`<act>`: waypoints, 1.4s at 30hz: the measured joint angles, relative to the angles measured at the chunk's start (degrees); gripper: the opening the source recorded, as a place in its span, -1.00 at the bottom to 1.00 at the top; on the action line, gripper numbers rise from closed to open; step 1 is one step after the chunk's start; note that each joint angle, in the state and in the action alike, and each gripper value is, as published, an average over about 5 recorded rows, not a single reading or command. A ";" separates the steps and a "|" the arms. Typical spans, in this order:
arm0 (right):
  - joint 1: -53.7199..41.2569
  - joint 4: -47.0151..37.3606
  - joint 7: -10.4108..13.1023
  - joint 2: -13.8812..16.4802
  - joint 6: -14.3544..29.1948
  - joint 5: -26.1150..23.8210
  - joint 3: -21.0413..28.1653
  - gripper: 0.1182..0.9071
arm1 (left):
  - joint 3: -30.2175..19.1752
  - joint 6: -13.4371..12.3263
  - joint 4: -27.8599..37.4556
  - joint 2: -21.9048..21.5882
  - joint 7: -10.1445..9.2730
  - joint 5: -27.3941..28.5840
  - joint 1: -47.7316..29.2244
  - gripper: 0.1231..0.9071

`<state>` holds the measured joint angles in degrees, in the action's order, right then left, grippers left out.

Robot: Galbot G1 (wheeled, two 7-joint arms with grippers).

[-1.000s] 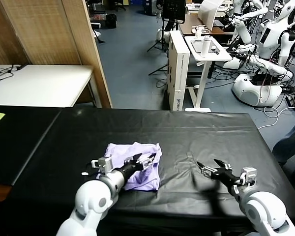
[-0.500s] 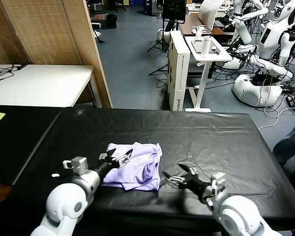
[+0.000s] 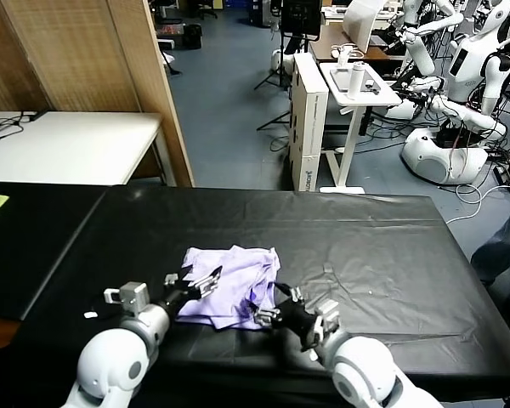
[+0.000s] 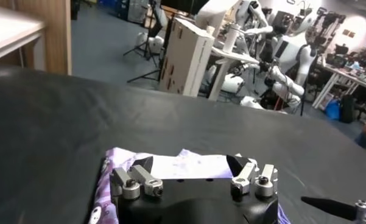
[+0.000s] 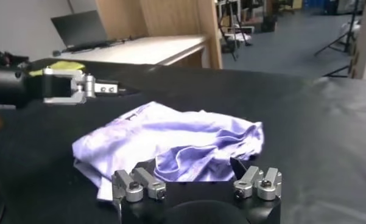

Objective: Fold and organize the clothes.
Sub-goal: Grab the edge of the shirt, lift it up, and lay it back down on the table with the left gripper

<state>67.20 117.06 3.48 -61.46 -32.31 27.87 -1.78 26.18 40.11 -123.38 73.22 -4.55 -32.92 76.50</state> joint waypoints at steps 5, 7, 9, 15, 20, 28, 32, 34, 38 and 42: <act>1.58 1.18 0.77 1.03 -1.35 -0.69 -0.99 1.00 | 0.18 -0.34 0.04 -0.03 0.27 0.60 0.75 1.00; 2.43 1.95 1.47 1.57 -1.85 -0.89 -1.84 1.00 | 0.25 -0.49 0.04 -0.07 0.35 0.78 0.91 1.00; 3.25 2.69 2.13 1.99 -2.45 -1.10 -2.79 1.00 | 0.25 -0.65 0.04 -0.04 0.45 1.02 1.08 1.00; 5.56 4.92 2.63 2.61 -2.89 -1.17 -5.90 1.00 | 0.50 -1.70 0.36 0.15 1.52 2.01 1.98 1.00; 8.75 7.80 2.45 3.13 -1.49 -0.11 -10.17 1.00 | 1.79 -4.18 1.71 0.22 2.98 2.79 2.09 1.00; 14.96 11.80 2.26 1.99 0.65 5.14 -19.66 1.00 | 5.12 -10.00 6.47 0.63 6.65 0.81 0.45 1.00; 16.54 12.63 2.18 1.79 0.75 6.43 -22.96 1.00 | 6.48 -12.27 9.57 1.46 8.01 -1.86 0.46 1.00; 16.96 12.87 2.17 1.74 0.76 6.77 -24.11 1.00 | 6.92 -13.15 10.91 1.85 8.64 -2.64 0.66 1.00; 17.79 13.26 2.11 1.65 0.75 7.03 -25.51 1.00 | 7.54 -13.83 13.04 2.58 9.21 -4.00 0.66 1.00; 18.40 13.37 2.07 1.64 0.72 7.04 -26.18 1.00 | 8.24 -13.97 14.74 3.15 9.36 -6.21 0.36 1.00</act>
<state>85.61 130.43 5.55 -59.82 -31.59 34.91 -27.96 34.42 26.14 -108.63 76.37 4.81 -39.13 76.86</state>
